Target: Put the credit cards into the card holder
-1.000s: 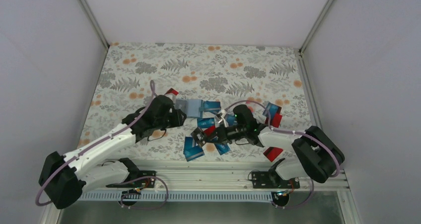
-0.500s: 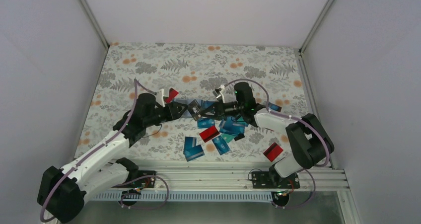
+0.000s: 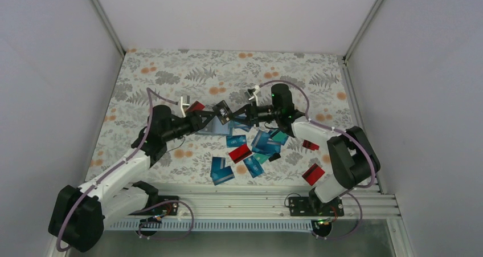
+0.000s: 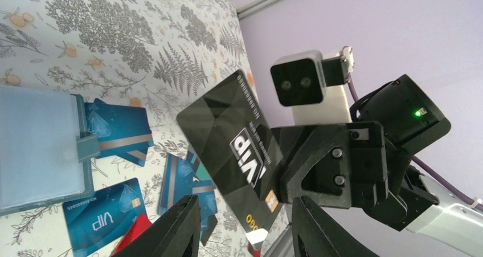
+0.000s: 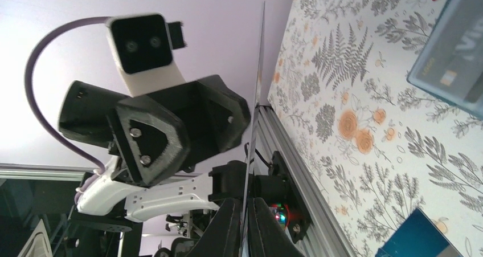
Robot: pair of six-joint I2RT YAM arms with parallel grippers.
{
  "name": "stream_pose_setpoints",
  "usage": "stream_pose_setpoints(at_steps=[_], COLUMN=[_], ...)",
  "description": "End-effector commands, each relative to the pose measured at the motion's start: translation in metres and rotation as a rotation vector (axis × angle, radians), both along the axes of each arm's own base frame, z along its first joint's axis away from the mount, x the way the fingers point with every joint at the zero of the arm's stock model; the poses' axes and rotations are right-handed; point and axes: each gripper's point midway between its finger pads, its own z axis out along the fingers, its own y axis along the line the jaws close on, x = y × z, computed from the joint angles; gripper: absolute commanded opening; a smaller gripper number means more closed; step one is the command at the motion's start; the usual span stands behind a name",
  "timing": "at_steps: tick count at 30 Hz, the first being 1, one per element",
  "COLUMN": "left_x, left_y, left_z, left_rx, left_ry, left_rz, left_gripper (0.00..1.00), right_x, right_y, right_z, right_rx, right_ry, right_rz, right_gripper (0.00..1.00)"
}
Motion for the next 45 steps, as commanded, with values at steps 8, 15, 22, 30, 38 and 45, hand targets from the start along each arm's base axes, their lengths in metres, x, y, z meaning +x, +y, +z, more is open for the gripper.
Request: stream_pose_setpoints(at_steps=[8,15,22,30,38,45], left_x=[0.003,0.008,0.011,0.013,0.013,0.017], left_y=[-0.016,-0.017,-0.016,-0.016,-0.014,-0.017], left_z=[0.034,0.033,0.028,0.024,0.022,0.030], left_rx=[-0.151,-0.153,-0.167,-0.167,-0.165,-0.188], left_ry=[-0.087,-0.084,-0.073,-0.064,-0.061,-0.087], left_rz=[-0.089,-0.078,-0.066,-0.056,-0.044,-0.050], left_gripper=[0.41,0.37,0.34,0.34,0.34,0.31], right_x=[0.011,0.008,0.006,0.003,0.001,-0.003], right_y=[0.004,0.003,0.002,0.001,0.000,0.002], right_z=[0.039,0.049,0.051,0.053,0.053,0.053], right_rx=[0.082,0.105,0.110,0.115,0.116,0.121], right_ry=[-0.080,-0.095,-0.102,-0.107,-0.111,-0.118], right_rz=[0.023,0.030,0.030,0.031,0.032,0.054], right_gripper=[0.04,0.04,0.04,0.04,0.04,0.04])
